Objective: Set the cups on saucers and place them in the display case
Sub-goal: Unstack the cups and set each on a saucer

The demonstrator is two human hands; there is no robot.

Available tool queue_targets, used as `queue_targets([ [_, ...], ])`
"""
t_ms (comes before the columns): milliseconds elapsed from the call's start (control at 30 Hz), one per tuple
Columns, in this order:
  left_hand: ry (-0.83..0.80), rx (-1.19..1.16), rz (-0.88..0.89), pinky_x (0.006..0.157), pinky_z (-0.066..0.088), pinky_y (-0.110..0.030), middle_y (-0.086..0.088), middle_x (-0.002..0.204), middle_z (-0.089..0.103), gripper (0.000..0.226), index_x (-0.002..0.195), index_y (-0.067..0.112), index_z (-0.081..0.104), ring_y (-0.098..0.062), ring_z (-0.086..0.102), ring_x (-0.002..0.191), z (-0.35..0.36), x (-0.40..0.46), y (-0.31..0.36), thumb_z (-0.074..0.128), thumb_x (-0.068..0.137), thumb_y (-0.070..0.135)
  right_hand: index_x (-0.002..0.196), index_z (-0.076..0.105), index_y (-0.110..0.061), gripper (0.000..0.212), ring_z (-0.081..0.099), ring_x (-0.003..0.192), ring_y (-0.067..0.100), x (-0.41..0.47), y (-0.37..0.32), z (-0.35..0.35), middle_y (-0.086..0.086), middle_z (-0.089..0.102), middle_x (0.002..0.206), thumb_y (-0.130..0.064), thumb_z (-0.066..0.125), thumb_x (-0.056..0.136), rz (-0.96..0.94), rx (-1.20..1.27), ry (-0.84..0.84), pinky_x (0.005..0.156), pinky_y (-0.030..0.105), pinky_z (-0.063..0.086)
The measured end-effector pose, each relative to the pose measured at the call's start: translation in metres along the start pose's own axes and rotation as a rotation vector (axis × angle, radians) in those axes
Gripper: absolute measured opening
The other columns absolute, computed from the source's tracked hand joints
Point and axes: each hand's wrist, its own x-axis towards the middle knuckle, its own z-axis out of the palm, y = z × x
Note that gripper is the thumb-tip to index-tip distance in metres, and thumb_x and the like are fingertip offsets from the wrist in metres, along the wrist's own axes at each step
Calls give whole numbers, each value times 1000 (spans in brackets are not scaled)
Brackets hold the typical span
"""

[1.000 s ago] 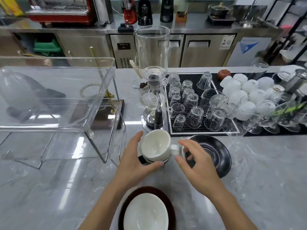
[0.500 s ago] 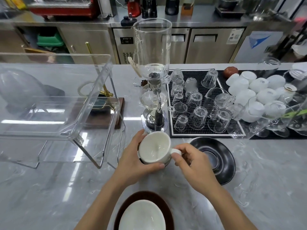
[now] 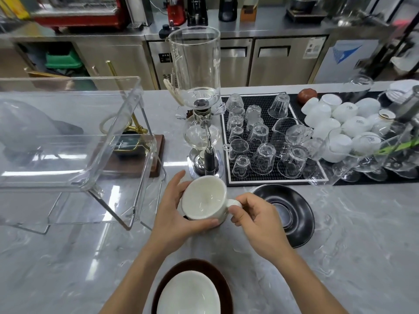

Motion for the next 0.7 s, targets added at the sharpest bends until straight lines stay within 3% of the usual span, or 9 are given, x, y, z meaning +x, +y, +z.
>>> queue_targets([
  [133,20,-1,49,104,50,-33,13,132,61,118,147,30,40,-10,58,126,0,-9,13,100,45,30,85,67,-11,7,65,65,19,-10,-8,-6,12,67,70,-11,67,92,0,123,10,65,32,56],
  [267,35,50,133,101,54,-36,39,132,50,111,142,10,50,-5,55,129,2,-21,29,100,45,30,86,67,-7,7,62,63,13,-27,-12,-15,15,67,72,-10,65,92,-32,171,10,64,21,52],
  [400,48,87,183,92,57,-45,17,128,61,100,129,25,57,-16,63,118,10,-33,37,103,41,32,83,65,-10,13,58,61,5,-47,-12,-24,9,63,69,-20,64,91,-52,146,32,62,16,47],
  [500,33,110,209,81,58,-46,16,119,65,92,119,27,57,-17,66,103,18,-42,41,103,39,31,80,64,-11,20,55,62,3,-62,-11,-31,5,60,68,-30,61,88,-74,100,64,61,15,44],
  [600,2,98,231,84,58,-39,8,123,67,91,117,25,56,-16,66,107,26,-49,44,101,39,35,78,61,-10,30,50,62,4,-75,-7,-40,-4,55,65,-38,62,88,-91,120,98,59,15,41],
  [700,-32,71,232,88,57,-45,0,124,67,92,120,22,58,-21,67,110,33,-54,45,103,40,36,77,60,-7,30,48,61,6,-87,-4,-45,-7,54,64,-36,63,88,-81,140,117,59,17,41],
])
